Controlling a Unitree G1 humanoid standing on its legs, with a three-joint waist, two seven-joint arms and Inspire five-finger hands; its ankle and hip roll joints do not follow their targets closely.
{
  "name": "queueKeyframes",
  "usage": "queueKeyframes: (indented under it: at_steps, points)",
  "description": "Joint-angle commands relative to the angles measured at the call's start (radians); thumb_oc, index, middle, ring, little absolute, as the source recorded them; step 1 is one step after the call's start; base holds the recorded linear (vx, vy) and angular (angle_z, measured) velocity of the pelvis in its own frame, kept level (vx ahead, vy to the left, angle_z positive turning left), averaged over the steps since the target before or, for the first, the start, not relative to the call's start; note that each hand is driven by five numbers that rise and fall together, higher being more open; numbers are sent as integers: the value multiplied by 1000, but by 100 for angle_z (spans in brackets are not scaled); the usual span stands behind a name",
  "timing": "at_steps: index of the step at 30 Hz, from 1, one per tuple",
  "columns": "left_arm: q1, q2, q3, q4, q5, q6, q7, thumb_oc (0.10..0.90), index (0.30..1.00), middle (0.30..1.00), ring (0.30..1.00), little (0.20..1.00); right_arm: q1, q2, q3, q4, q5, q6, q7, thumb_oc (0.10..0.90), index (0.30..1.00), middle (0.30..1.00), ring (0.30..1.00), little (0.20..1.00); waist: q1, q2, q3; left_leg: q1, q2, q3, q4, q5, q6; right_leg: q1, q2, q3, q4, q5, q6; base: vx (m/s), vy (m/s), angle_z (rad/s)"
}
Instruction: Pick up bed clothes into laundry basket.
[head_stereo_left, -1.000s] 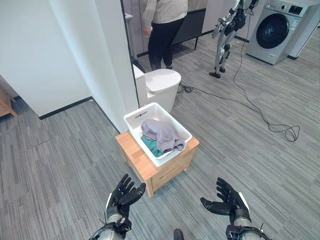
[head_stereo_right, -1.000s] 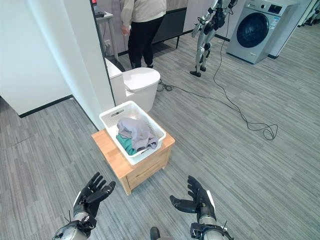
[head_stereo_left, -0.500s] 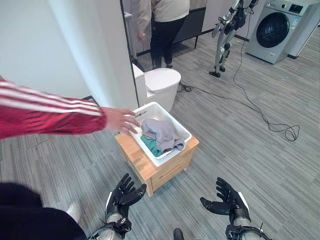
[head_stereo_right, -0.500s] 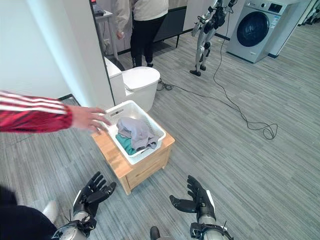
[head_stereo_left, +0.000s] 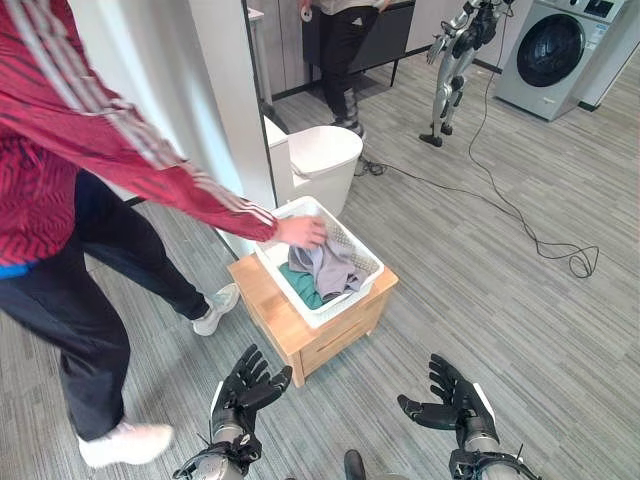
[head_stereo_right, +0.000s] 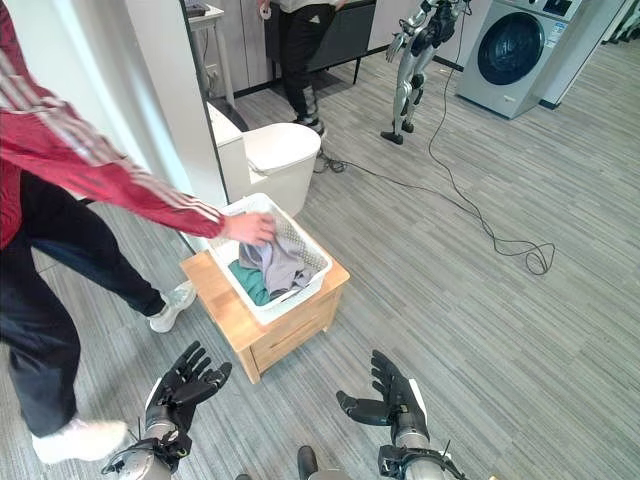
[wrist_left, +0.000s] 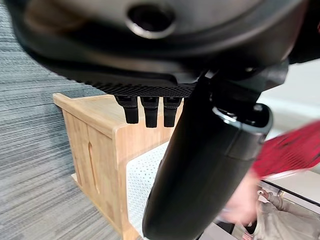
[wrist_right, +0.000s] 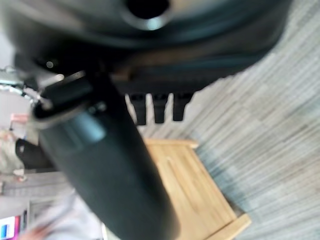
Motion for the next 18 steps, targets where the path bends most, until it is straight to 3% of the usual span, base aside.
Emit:
queueKeyframes:
  at_steps: [1,18]
  points:
    - [-77,43,-33,-41,42,-109,-2,800,900,900,900,900,-38,-23,-14,-93,-23,-100,-1,800,900,900,900,900,5,-32,-36,-31,27,-42,20,-45,-27,1,-63,2,71,-157,85,0,0,0]
    - [-83,39,0,-58,29,-128,17,800,900,900,900,900,-50,-22,-4,-104,2,-110,12,800,900,900,900,900,10,-31,-41,-29,25,-48,49,-64,-22,2,-65,8,94,-167,86,0,0,0]
